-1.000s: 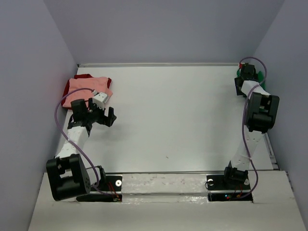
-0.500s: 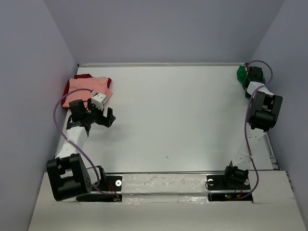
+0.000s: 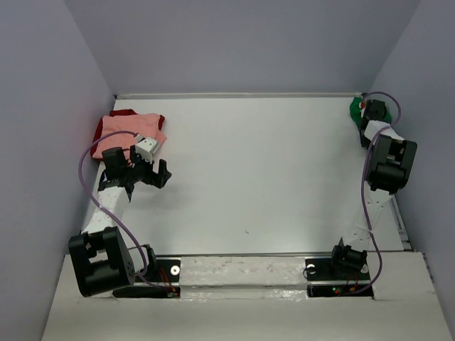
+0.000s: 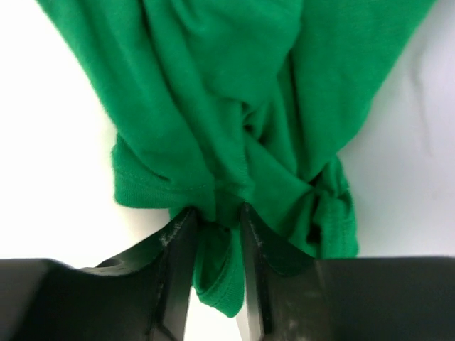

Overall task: Fold and stack the t-shirts
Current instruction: Grab the tshirt from the pile

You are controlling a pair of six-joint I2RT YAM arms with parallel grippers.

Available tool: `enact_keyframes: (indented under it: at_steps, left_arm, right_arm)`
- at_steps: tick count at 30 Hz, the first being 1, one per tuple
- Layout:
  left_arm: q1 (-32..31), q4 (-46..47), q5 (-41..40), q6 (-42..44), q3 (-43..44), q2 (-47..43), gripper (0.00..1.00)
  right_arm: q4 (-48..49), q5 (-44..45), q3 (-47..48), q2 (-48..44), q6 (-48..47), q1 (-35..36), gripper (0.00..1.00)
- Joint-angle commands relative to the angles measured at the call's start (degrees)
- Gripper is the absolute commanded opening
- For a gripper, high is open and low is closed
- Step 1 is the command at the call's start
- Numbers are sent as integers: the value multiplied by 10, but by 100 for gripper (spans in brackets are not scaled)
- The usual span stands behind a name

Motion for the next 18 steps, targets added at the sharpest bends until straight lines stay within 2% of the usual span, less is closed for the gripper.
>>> enact_keyframes:
  at_steps: [1,2,3,9,13,14,15,16,18]
  left_arm:
    - [5,4,20,10,20,-3,99]
    - [5,4,20,10,20,-3,99]
    - [5,4,21,10,20,-4,99]
    - [5,4,20,10,22,-8,99]
    - [5,4,21,10,23,-10,99]
    - [5,4,22,10,21,-9,99]
    - [5,4,22,12,22,-4,99]
    - [5,4,22,12,23,-2,99]
    - [5,4,18,10,26,0,99]
  right_arm:
    - [-28,-34,-2,-35,12,1,30]
    - [-32,-37,-5,-37,14,1,21]
    - [-37,-40,-7,-41,18,1,0]
    - [-57,-55,-8,-60,20,1,0]
    - [-78,-86,7,-115,26,1,0]
    - [-92,-96,20,-122,29,1,0]
    - [-171,-139,75,-130,38,15,0]
    - [-172,-140,75,-134,38,16,0]
    - [-232,-180,111,-148,42,33,0]
